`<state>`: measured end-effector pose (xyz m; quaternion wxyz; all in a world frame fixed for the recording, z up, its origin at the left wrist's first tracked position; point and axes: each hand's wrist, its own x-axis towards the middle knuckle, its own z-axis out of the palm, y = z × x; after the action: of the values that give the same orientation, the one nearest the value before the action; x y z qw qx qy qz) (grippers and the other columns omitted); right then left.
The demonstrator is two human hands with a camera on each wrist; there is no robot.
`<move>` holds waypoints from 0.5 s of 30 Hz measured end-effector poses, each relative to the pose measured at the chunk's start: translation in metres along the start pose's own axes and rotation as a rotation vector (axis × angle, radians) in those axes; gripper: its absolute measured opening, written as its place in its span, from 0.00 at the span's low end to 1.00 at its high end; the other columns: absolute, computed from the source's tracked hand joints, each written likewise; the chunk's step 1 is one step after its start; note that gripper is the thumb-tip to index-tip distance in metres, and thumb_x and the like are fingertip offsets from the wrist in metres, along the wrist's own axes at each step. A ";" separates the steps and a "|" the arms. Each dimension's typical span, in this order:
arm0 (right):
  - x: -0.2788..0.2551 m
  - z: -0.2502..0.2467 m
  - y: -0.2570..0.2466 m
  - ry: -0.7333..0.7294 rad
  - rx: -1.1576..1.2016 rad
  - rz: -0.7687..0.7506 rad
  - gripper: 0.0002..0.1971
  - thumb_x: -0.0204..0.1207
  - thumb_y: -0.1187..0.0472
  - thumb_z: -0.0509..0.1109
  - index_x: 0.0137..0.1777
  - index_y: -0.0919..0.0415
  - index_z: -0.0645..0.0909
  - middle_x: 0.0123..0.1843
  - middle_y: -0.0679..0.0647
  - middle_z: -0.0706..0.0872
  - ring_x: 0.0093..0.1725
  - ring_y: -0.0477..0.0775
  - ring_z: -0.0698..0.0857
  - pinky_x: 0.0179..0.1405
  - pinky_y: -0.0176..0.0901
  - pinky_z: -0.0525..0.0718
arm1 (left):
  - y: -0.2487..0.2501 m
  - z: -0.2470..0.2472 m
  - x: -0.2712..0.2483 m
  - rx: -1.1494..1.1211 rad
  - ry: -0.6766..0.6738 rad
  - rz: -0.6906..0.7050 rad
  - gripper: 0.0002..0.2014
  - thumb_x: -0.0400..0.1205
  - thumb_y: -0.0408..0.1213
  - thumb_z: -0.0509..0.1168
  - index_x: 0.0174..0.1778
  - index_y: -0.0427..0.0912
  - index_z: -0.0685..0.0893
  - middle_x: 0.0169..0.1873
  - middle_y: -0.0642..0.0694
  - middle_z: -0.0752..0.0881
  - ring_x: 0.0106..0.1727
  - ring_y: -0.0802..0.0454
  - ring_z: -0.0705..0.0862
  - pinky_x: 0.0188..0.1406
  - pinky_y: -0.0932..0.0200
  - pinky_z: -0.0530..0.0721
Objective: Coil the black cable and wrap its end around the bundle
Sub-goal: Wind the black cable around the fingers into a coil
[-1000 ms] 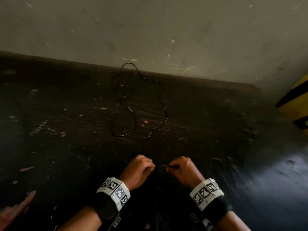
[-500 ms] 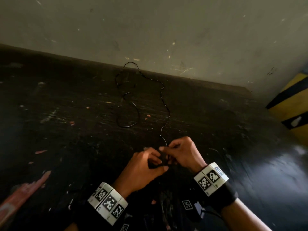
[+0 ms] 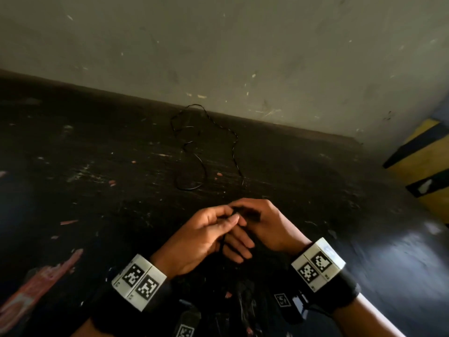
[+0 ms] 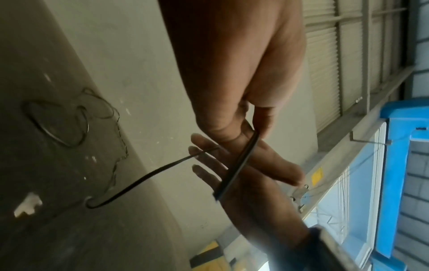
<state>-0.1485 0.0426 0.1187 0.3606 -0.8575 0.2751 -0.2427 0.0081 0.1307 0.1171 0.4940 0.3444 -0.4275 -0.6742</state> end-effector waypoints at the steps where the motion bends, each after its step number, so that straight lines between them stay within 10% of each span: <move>1: 0.000 0.001 0.000 0.030 0.002 -0.019 0.11 0.77 0.70 0.67 0.56 0.60 0.85 0.47 0.52 0.90 0.47 0.38 0.87 0.47 0.29 0.82 | 0.001 0.002 -0.001 -0.045 -0.015 -0.012 0.11 0.79 0.39 0.60 0.47 0.34 0.79 0.33 0.35 0.90 0.31 0.44 0.90 0.27 0.58 0.88; 15: -0.002 -0.001 0.013 0.069 -0.036 -0.020 0.09 0.76 0.72 0.67 0.55 0.67 0.83 0.43 0.45 0.86 0.44 0.37 0.86 0.46 0.39 0.83 | 0.007 0.009 -0.001 -0.221 -0.071 -0.026 0.14 0.86 0.40 0.53 0.61 0.40 0.79 0.50 0.33 0.91 0.34 0.43 0.91 0.24 0.56 0.88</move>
<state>-0.1549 0.0357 0.1087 0.3332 -0.8577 0.2830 -0.2706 0.0027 0.1330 0.1271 0.5046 0.2693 -0.3634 -0.7354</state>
